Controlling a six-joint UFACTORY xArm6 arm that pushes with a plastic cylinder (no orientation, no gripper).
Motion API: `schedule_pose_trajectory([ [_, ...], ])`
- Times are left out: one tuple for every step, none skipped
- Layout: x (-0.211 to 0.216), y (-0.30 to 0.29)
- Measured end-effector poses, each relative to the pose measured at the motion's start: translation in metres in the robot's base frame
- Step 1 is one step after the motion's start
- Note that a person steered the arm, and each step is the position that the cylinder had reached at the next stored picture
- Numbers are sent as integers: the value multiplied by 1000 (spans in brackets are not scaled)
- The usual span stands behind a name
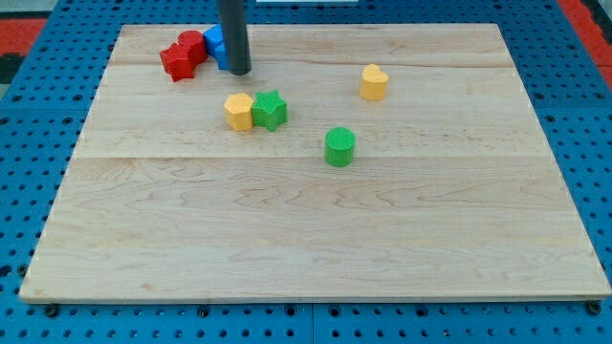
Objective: Move the blue cube a bit down
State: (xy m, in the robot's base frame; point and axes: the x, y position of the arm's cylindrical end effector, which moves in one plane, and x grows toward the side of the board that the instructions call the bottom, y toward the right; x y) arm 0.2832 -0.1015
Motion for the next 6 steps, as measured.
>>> schedule_pose_trajectory([
  [7,26],
  [-3,49],
  [-54,88],
  [-90,65],
  [-90,-15],
  [-90,-20],
])
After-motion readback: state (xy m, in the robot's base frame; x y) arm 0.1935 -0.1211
